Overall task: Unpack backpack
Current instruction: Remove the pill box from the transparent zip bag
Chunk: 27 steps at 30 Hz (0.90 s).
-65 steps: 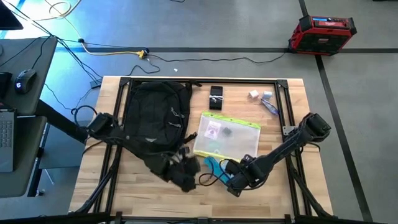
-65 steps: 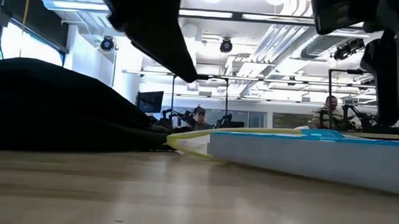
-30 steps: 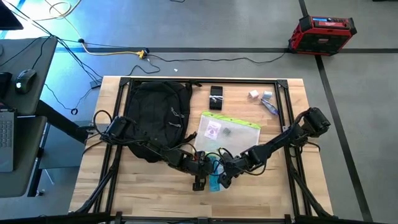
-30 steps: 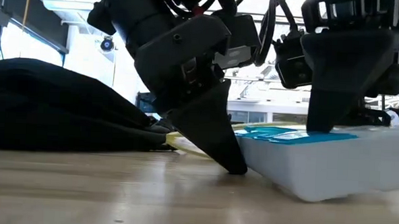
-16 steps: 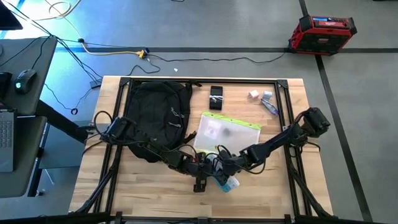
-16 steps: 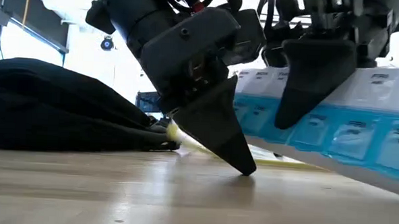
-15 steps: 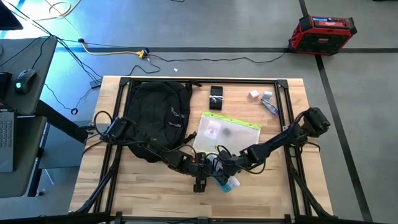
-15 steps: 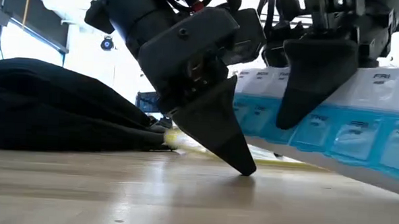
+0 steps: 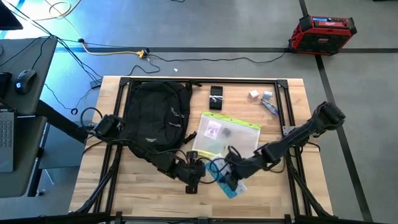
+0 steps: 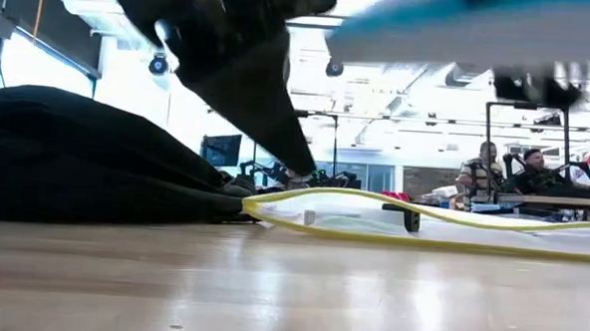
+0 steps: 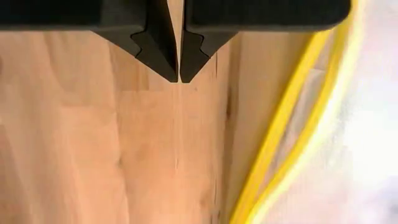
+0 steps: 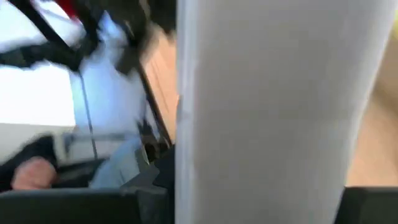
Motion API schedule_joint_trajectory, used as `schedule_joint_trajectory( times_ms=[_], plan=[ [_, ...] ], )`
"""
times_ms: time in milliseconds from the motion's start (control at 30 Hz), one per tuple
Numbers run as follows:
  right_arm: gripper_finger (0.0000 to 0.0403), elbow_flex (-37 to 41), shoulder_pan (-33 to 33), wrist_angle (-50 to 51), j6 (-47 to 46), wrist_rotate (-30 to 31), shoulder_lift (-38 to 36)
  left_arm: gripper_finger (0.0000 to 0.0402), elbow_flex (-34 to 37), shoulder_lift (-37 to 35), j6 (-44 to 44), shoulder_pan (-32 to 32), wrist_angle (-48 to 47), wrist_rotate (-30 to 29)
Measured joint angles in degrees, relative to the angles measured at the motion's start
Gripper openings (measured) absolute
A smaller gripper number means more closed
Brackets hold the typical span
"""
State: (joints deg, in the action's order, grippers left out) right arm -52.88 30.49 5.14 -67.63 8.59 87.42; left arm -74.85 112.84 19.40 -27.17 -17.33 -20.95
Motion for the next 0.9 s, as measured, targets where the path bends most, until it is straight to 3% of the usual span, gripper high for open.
schedule_joint_trajectory(
  times_ms=[200, 400, 667, 800, 900],
  plan=[
    [0.0116, -0.4, -8.6, 15.4, 6.2, 8.7, -8.2, 0.0000, 0.1, -0.2, 0.0, -1.0, -1.2, -2.7],
    [0.0116, -0.3, -29.0, 27.9, 14.1, 8.9, -11.7, 0.0000, 0.1, -0.2, 0.9, -0.9, -2.2, -2.7],
    [0.0116, 6.2, -58.8, 15.8, 22.6, -3.7, -9.9, 0.0000, 0.1, -0.2, 1.0, -1.0, -2.2, -2.7],
    [0.0116, 12.6, -66.5, 1.9, 21.8, -13.8, -7.1, 0.0000, 0.1, -0.2, 1.0, -1.0, -2.2, -2.8],
    [0.0118, 15.3, -69.1, -4.9, 21.4, -15.3, -4.3, 0.0000, 0.1, -0.2, 1.0, -1.0, -2.1, -2.8]
  ],
)
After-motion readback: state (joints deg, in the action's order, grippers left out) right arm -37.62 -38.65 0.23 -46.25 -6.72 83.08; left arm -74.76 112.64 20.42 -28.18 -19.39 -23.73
